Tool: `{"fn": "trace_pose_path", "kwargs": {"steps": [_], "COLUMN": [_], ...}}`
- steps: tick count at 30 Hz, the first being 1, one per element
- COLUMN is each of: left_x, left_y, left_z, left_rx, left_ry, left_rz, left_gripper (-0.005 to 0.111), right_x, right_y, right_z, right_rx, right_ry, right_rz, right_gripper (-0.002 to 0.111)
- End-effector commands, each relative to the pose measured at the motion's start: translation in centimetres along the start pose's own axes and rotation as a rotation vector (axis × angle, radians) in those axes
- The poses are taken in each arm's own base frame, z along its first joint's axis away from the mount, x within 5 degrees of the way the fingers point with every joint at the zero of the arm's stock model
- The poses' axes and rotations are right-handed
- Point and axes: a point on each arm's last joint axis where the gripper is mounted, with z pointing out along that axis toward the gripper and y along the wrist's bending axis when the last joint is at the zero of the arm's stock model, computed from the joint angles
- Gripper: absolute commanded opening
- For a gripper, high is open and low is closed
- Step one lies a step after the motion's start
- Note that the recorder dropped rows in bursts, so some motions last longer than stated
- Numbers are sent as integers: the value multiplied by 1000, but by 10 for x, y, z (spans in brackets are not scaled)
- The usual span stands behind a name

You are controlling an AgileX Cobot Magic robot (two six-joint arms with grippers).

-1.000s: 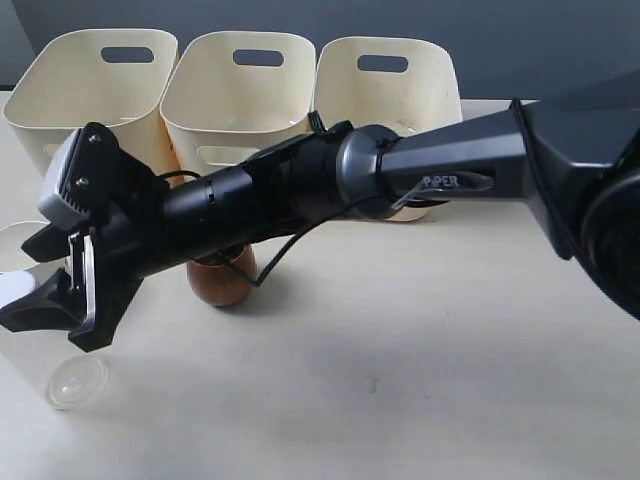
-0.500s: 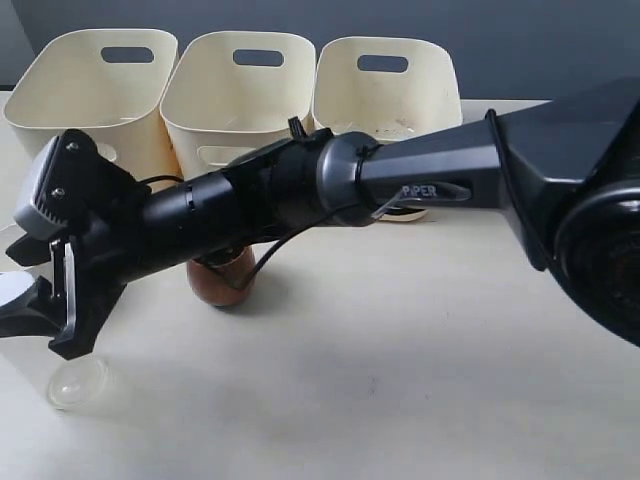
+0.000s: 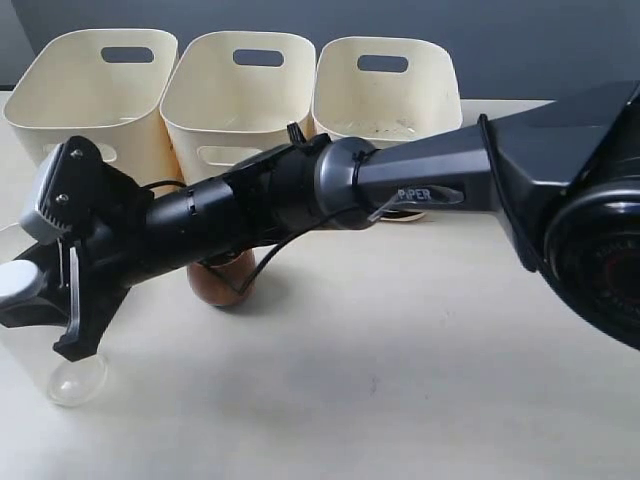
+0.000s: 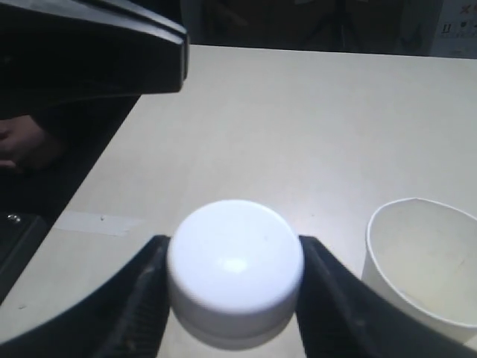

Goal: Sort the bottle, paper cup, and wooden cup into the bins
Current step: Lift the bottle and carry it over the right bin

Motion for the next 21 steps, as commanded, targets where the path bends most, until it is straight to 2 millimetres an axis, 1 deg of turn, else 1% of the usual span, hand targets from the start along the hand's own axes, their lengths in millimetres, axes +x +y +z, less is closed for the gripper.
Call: {"fn": "trace_pose_path", "kwargs": {"steps": [1, 3, 6, 11, 14, 15, 16, 21], "left_x": [-1, -1, -1, -1, -1, -1, -1, -1], "left_y": [0, 0, 0, 0, 0, 0, 0, 0], "left_z": [0, 0, 0, 0, 0, 0, 0, 0], "left_rx": [4, 4, 4, 4, 4, 4, 4, 4], "left_ry": [-17, -17, -17, -17, -17, -17, -17, -17], "left_rz": [2, 2, 2, 2, 2, 2, 2, 2], "left_gripper": [0, 0, 0, 0, 0, 0, 0, 0], "right_x": [-10, -15, -29, -47, -61, -65, -74, -99], "right_y": [-2, -2, -2, 0, 3, 2, 0, -7], "right_z": [-4, -7, -13, -29, -38, -42, -51, -85], "right_rx": [13, 30, 63, 116, 143, 161, 190, 254], "right_ry": [-23, -24, -30, 54, 61, 60, 51, 13], "right_rz": [-14, -21, -3, -28, -52, -55, -64, -71], "right_gripper": [-1, -1, -1, -1, -1, -1, -1, -1]}}
